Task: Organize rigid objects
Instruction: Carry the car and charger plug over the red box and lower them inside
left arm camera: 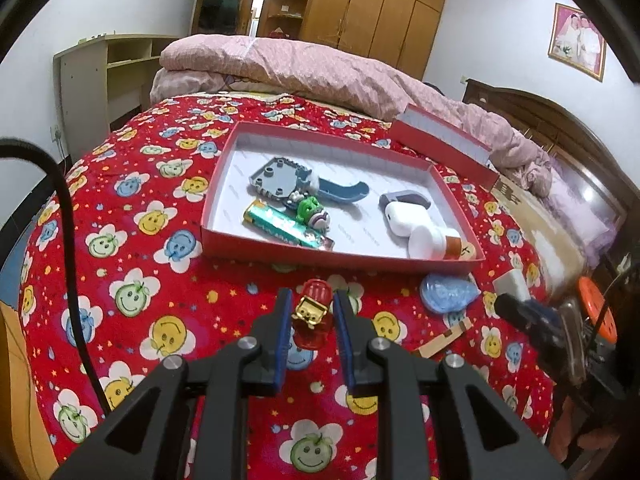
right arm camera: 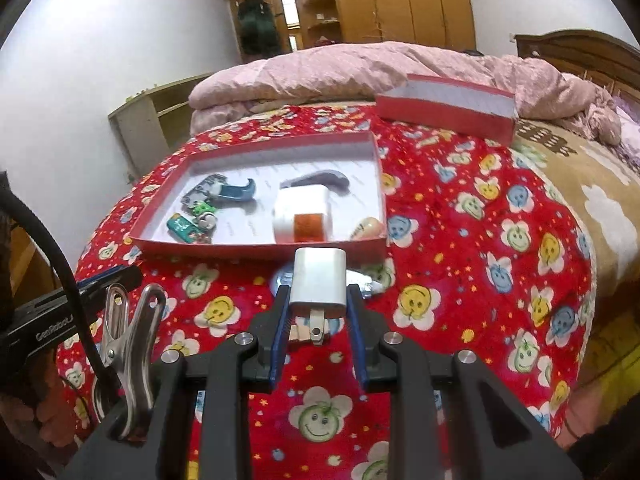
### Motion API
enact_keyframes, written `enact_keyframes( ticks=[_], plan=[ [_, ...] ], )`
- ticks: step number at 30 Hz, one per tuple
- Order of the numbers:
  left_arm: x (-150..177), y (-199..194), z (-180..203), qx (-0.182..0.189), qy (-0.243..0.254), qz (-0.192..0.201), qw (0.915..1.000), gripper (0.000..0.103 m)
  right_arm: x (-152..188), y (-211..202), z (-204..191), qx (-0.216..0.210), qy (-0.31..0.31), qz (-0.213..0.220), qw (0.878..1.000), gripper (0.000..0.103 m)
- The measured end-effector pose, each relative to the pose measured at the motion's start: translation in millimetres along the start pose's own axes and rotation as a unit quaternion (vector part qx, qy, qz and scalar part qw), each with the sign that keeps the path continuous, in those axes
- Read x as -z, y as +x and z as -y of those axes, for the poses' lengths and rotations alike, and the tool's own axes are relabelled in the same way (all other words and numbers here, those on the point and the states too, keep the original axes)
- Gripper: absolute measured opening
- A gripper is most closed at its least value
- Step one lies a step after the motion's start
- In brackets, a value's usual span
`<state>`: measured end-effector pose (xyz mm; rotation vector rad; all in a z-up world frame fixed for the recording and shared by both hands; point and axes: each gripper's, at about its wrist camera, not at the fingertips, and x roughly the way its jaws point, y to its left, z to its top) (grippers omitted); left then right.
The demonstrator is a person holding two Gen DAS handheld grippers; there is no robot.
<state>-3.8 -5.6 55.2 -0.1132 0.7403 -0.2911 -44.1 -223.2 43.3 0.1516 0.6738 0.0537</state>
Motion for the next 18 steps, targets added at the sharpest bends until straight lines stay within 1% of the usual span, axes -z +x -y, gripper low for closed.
enact_keyframes(
  ticks=[5, 10, 14, 18],
  plan=[
    [-4.9, -2.3, 3.7, 0.013, 0.006, -0.003, 0.9999, 0.022, -2.4, -2.2, -4.3, -0.005, -0.008, 0.001, 1.000, 0.027],
    [-11.8, -6.8, 8.5, 0.019, 0.014, 0.005, 0.9997, 0.022, -9.0, -1.6, -3.7, -0.016, -0.006, 0.001, 1.000, 0.027],
    [-21.8, -3.6, 11.5, 0.017, 0.020, 0.005, 0.9996, 0.022, -16.8, 3.9, -6.6, -0.023, -0.012, -0.001, 1.000, 0.027],
    [-35.9, -0.6, 12.4, 0.010, 0.025, 0.015, 0.9995, 0.022, -26.8, 10.8, -10.3, -0.026, -0.022, 0.001, 0.999, 0.027]
  ],
)
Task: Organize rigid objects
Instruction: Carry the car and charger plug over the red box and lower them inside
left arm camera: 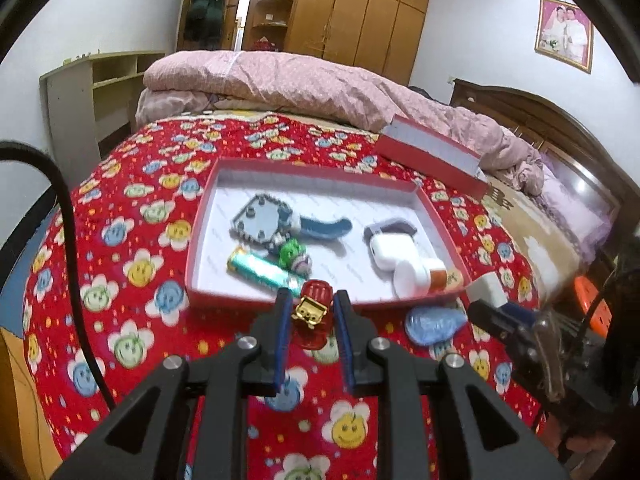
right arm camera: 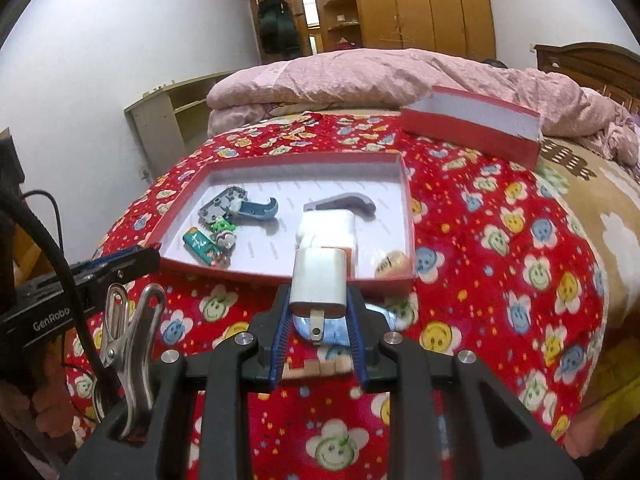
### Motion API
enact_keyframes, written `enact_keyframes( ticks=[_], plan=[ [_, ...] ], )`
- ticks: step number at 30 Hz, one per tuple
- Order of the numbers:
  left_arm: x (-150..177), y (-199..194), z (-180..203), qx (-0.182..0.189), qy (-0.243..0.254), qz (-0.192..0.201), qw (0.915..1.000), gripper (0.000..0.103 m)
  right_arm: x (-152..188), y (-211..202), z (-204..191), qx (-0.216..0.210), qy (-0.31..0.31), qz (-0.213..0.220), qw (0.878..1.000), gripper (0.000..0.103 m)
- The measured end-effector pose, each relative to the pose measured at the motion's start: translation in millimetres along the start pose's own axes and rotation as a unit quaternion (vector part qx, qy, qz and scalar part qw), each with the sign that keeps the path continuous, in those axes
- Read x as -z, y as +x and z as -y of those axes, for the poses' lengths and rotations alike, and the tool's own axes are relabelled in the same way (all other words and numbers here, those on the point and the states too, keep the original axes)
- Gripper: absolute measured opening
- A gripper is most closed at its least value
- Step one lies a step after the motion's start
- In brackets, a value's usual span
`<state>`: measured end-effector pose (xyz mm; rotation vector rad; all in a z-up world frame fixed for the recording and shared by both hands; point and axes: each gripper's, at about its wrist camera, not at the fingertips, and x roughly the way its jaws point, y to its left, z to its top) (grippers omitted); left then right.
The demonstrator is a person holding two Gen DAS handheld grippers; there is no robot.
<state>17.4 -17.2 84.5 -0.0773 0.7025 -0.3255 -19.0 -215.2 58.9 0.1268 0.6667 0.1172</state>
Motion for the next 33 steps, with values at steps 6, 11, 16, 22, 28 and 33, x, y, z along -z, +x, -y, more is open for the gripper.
enact_keyframes(
  ticks=[6, 11, 16, 22, 28, 33],
  plan=[
    [-15.4, 7.5, -0.5, -0.004, 0.002, 0.003, 1.0000, 0.022, -15.0, 3.6, 2.1, -0.008, 0.001, 0.008, 1.000, 0.027],
    [-24.7, 13.6, -1.0, -0.010, 0.004, 0.006, 0.9999, 0.022, -26.0, 3.7, 5.1, -0.004, -0.001, 0.016, 1.000, 0.027],
    [-33.1, 19.9, -1.5, -0.013, 0.009, 0.009, 0.9998, 0.022, -32.3, 3.6, 8.5, -0.004, 0.000, 0.022, 1.000, 0.027],
    [-36.5, 37.9, -5.4, -0.013, 0.002, -0.003, 0.9999, 0.022, -34.9, 17.4, 11.9, -0.004, 0.004, 0.013, 1.000, 0.027],
    [-37.4, 52.1, -7.2, -0.017, 0.002, -0.012, 0.9998, 0.022, -38.6, 27.5, 12.0, -0.003, 0.000, 0.006, 1.000, 0.027],
    [-39.0, 63.1, -7.6, -0.016, 0.001, -0.020, 0.9997, 0.022, -44.6, 38.3, 13.2, 0.001, -0.007, -0.001, 1.000, 0.027]
  ],
)
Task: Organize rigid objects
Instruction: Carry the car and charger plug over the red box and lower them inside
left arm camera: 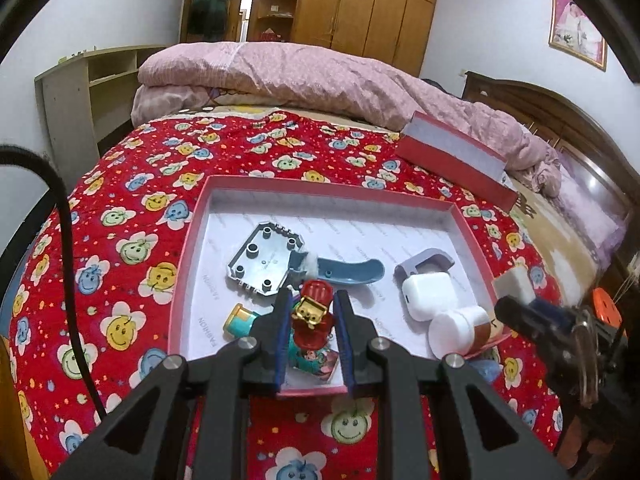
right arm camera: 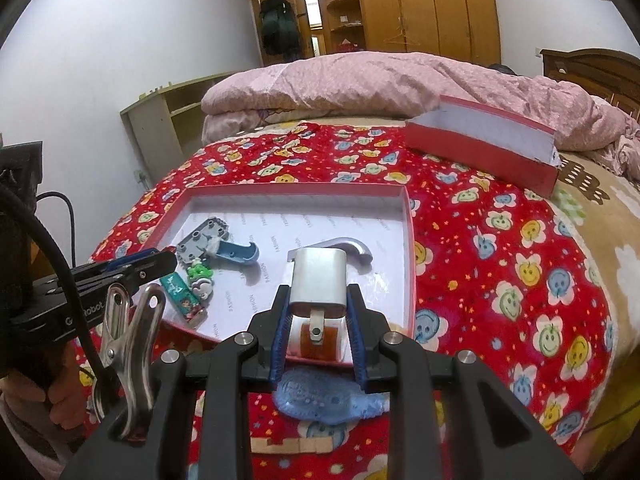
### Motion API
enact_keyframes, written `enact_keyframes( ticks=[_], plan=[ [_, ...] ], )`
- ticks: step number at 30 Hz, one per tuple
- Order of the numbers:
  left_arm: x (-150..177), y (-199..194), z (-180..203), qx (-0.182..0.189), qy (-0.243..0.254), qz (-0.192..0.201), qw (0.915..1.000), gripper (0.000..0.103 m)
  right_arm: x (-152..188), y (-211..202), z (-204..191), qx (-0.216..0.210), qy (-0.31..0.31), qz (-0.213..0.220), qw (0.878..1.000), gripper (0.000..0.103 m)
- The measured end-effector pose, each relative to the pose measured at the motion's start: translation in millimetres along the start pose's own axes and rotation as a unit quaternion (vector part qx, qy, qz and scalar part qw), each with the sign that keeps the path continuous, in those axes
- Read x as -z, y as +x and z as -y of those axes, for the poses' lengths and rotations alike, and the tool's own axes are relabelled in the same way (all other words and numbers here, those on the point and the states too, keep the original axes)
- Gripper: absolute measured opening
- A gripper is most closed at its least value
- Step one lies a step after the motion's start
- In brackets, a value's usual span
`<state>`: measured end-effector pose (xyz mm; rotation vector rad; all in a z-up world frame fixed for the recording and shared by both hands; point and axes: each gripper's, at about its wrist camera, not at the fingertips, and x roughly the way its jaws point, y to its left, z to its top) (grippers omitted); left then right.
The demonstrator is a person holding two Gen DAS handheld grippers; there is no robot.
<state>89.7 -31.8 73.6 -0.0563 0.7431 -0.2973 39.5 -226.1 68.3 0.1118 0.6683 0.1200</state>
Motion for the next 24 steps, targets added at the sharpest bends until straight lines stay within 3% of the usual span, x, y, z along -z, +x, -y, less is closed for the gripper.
enact_keyframes(
  ticks=[15, 24],
  plan=[
    [1.5, 33.9, -11.7, -0.010, -0.011, -0.015, 0.9998, 0.022, -32.9, 55.3, 11.3, 0.015, -0.009, -0.023, 1.000, 0.027],
    [2.1, 36.6, -11.9, -0.002, -0.007, -0.013, 0.9999, 0.022, -33.2, 79.3, 15.4, 0.015, 0.004, -0.042, 0.999, 0.027]
  ],
)
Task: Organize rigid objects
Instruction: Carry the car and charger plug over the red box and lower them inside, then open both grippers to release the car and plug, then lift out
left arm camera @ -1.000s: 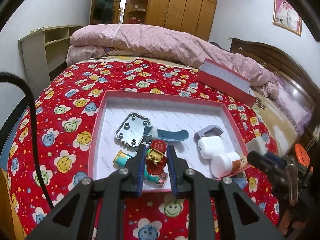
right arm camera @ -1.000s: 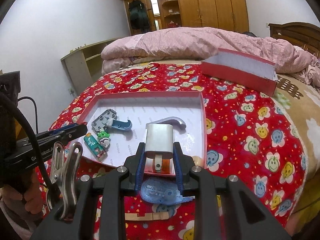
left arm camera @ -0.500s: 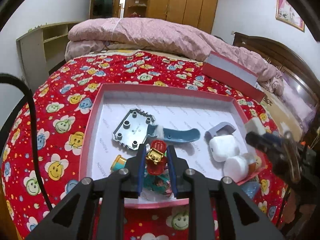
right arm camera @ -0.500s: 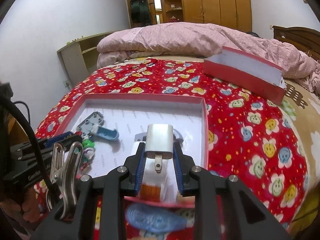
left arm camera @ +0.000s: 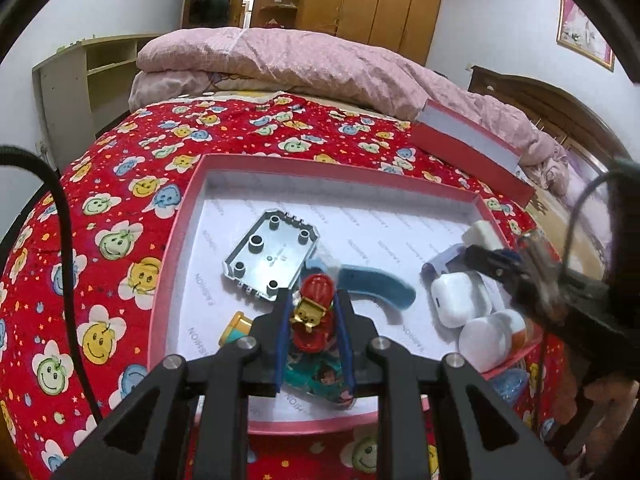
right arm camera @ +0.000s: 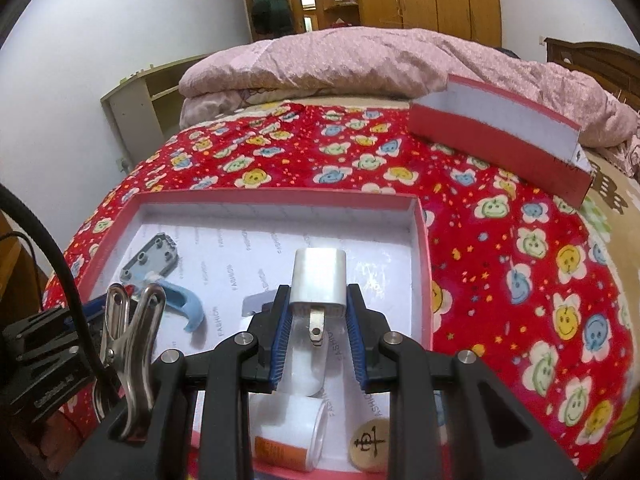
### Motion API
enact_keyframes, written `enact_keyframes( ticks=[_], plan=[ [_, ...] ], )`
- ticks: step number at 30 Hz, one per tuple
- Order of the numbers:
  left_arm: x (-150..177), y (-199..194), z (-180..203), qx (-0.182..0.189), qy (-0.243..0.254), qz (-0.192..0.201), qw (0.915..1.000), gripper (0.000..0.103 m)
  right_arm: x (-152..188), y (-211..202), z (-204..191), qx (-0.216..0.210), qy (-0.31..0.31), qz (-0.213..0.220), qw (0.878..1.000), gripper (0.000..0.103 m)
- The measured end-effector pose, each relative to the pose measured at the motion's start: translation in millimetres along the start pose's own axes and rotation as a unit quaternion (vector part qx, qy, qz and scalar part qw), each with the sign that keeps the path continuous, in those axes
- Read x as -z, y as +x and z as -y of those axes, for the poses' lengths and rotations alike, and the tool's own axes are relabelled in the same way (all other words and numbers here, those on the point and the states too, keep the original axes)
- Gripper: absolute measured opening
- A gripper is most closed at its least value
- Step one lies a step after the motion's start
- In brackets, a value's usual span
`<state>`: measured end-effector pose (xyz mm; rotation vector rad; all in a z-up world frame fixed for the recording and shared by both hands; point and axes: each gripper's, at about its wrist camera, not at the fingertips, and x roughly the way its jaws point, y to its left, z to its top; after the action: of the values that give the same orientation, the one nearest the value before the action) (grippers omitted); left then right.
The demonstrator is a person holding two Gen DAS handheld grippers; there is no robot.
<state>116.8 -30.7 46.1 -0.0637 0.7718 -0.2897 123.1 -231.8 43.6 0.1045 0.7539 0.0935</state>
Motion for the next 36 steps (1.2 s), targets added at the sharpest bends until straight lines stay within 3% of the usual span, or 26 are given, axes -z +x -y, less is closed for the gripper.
enact_keyframes(
  ticks=[15, 17, 18, 19, 26, 28, 33, 36],
  plan=[
    [1.0, 0.7, 1.8, -0.003, 0.006, 0.001, 1.0000, 0.022, 1.4, 1.9, 0.8, 0.002, 0.007, 0.005, 1.000, 0.027],
    [0.3, 0.9, 1.2, -0.010, 0.005, 0.000, 0.9999, 0.032, 1.1, 1.5, 1.1, 0.000, 0.008, 0.003, 1.000, 0.027],
    [0.0, 2.3, 0.4, -0.013, 0.004, -0.005, 0.9999, 0.046, 1.0, 1.2, 1.1, 0.000, 0.009, 0.002, 1.000, 0.029],
    [0.1, 3.4, -0.8, -0.013, 0.001, -0.008, 0.9999, 0.050, 0.9, 1.1, 1.1, -0.001, 0.009, 0.000, 1.000, 0.029],
    [1.6, -3.4, 5.7, -0.012, 0.012, 0.003, 0.9999, 0.070, 4.1, -6.5, 0.2, -0.021, 0.013, 0.003, 1.000, 0.032],
    [3.0, -6.3, 10.6, -0.016, 0.022, 0.005, 0.9996, 0.074, 4.8, -11.0, -2.1, -0.027, 0.011, 0.007, 1.000, 0.035],
    [7.7, -13.6, 18.5, -0.017, 0.030, 0.005, 0.9994, 0.075, 7.8, -29.0, -11.3, -0.026, -0.009, 0.033, 0.999, 0.060],
    [10.2, -17.9, 19.9, -0.017, 0.027, 0.004, 0.9995, 0.075, 11.6, -36.9, -16.7, -0.021, -0.022, 0.039, 0.999, 0.065]
  ],
)
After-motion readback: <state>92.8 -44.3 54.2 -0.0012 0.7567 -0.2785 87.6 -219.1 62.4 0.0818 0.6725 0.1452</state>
